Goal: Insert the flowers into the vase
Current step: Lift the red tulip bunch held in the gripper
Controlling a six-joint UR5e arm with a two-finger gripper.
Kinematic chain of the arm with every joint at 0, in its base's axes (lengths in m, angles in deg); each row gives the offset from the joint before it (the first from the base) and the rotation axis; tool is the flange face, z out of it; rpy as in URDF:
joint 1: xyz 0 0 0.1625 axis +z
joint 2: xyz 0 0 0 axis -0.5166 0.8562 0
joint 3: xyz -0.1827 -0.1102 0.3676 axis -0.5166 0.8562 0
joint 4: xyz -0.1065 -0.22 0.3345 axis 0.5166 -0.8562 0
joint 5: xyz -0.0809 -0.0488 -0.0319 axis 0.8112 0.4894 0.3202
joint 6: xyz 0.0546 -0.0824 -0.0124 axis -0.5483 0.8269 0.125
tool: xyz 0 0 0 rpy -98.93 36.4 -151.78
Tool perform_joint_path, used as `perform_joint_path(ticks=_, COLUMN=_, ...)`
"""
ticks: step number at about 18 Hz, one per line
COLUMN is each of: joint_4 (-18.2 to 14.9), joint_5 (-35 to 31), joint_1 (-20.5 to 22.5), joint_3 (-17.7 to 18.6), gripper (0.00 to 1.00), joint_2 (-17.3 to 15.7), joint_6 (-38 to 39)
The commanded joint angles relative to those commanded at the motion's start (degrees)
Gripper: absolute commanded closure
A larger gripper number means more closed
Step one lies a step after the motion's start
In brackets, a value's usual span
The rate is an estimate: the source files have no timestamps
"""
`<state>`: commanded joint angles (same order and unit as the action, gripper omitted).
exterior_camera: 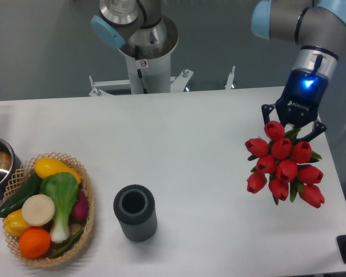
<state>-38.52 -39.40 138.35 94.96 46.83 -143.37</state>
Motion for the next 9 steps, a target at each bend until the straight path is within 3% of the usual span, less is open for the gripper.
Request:
perform_joint_path(ticks=6, joint_4=0.79, joint_5=0.96, joint_1=-0.53, joint_3=-0.09, gripper=0.74, joint_2=0.35, joint_6=-0.18)
perform_joint_path(ticks=9, joint_4=0.88, joint_5=6.39, joint_1=-0.79, joint_3=0.7, gripper=0.74, joint_2=0.44, joint_6=-0.7)
